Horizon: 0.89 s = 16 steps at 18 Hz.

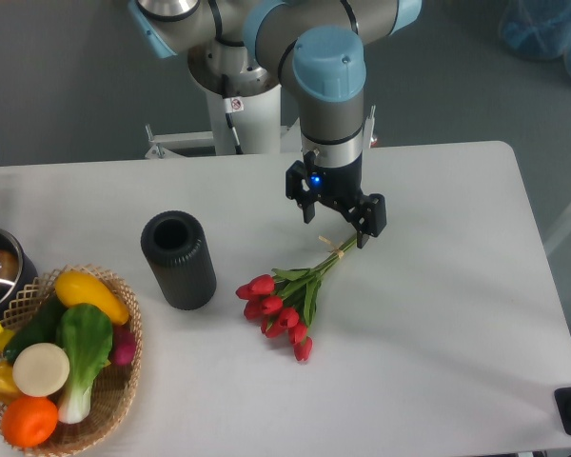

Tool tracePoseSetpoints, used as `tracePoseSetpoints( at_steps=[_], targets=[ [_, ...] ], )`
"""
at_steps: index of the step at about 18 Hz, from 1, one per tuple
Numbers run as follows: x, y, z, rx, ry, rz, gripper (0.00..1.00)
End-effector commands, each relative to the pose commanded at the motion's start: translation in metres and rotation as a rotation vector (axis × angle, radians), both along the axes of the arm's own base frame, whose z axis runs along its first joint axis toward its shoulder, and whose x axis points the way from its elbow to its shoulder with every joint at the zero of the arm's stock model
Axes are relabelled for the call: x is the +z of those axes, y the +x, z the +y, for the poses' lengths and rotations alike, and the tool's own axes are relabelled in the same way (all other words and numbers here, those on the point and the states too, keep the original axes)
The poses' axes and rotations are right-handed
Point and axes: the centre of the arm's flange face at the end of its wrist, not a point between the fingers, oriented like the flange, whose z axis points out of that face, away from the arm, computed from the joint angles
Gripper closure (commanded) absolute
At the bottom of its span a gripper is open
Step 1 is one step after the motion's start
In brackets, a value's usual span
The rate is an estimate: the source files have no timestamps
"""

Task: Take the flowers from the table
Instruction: 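Lower the open gripper down onto the green tulip stems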

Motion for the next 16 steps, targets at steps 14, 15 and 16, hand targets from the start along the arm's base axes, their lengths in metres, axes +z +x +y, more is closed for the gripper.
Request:
tracePoseSetpoints(
  at_steps=[14, 15, 16],
  targets=[
    [-0.073, 0.023, -0.009, -0.006, -0.034, -0.051, 0.0],
    [-0.085, 0.021, -0.008, -0.006, -0.042, -0.062, 0.0],
    [-0.093, 0.019, -0.006, -0.006, -0.051, -0.073, 0.0]
  ],
)
